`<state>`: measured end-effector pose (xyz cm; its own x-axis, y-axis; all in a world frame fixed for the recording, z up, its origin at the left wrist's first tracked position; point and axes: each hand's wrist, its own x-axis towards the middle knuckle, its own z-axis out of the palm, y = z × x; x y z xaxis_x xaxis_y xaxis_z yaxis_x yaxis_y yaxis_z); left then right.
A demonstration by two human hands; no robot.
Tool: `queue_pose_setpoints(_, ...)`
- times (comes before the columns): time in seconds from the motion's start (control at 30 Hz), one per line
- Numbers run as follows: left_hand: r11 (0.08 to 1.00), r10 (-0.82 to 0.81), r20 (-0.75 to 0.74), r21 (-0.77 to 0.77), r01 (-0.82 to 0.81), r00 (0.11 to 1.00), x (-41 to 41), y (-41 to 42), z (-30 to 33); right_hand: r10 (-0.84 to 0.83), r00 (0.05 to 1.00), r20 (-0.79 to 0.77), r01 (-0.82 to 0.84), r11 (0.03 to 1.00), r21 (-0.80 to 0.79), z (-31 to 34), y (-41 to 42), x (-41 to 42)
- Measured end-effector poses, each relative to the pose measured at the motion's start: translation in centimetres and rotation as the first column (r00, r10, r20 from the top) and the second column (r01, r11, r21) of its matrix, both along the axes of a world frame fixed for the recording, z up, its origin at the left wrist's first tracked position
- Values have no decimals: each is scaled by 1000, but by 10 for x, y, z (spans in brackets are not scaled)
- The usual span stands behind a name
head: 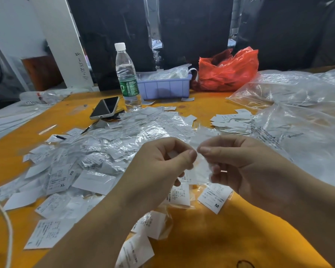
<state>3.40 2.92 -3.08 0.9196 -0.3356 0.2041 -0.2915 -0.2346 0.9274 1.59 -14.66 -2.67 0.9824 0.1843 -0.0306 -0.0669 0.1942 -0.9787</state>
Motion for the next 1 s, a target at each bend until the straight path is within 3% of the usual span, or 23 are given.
queue_pose_setpoints(0.17,999,-44,11,-14,44,999,-1,0,0,-144,988,48,140,987,84,7,-10,6)
queue_pose_setpoints(0.37,998,-7,-6,-56,6,1000,2,5,1,-171,983,65,166,983,77,10,-16,7)
queue_pose_setpoints(0.67,998,25,2,-53,-25,1000,4,8,4,-13,994,108,32,984,-177,7,-15,7)
queue_pose_setpoints(1.0,992,51,29,-119,-47,998,2,9,8,148,980,132,-117,970,-214,8,-14,3)
